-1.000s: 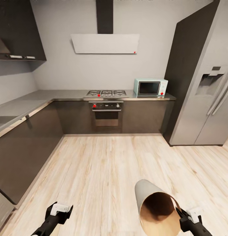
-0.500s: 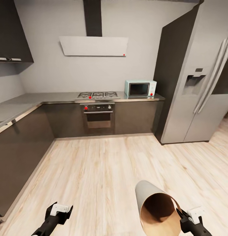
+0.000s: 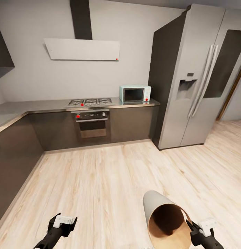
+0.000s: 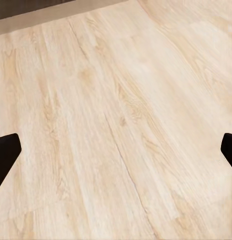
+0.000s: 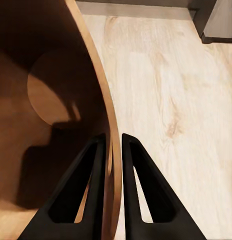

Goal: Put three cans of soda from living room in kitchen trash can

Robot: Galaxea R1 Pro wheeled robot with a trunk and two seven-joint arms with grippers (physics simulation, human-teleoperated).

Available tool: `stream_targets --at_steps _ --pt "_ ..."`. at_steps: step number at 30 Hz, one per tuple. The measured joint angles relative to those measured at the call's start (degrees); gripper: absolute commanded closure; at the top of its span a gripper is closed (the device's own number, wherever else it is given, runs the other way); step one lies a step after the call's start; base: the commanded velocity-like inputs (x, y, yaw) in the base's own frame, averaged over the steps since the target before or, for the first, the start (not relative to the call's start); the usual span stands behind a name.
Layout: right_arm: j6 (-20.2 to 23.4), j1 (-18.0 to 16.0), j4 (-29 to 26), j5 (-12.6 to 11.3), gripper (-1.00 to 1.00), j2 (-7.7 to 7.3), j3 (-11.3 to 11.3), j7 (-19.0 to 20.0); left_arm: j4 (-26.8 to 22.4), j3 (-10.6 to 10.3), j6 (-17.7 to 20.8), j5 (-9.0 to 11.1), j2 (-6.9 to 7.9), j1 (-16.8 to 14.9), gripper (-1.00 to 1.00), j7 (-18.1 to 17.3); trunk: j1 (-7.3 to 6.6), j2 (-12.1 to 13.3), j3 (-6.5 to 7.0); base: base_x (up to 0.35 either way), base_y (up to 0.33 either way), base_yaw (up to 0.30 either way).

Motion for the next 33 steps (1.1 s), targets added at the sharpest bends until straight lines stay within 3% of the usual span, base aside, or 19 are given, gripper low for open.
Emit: stream_targets --at_steps 7,20,33 --pt "0.2 0.0 0.0 -4.1 1.00 -0.19 -0.2 0.3 0.0 0.0 0.0 0.0 0.00 0.0 -1.00 0.0 0.00 0.0 0.01 0.000 0.000 -0.251" --pt "0.2 0.0 0.0 -4.1 1.00 0.65 0.1 0.3 0.1 -0.1 0.0 -0.1 0.00 0.0 -1.00 0.0 0.00 0.0 -0.16 0.007 -0.010 -0.143" --pt "0.2 0.0 0.0 -4.2 1.00 0.68 -0.1 0.3 0.1 -0.3 0.0 -0.1 0.00 0.0 -1.00 0.0 0.00 0.0 -0.56 0.104 -0.231 -0.217"
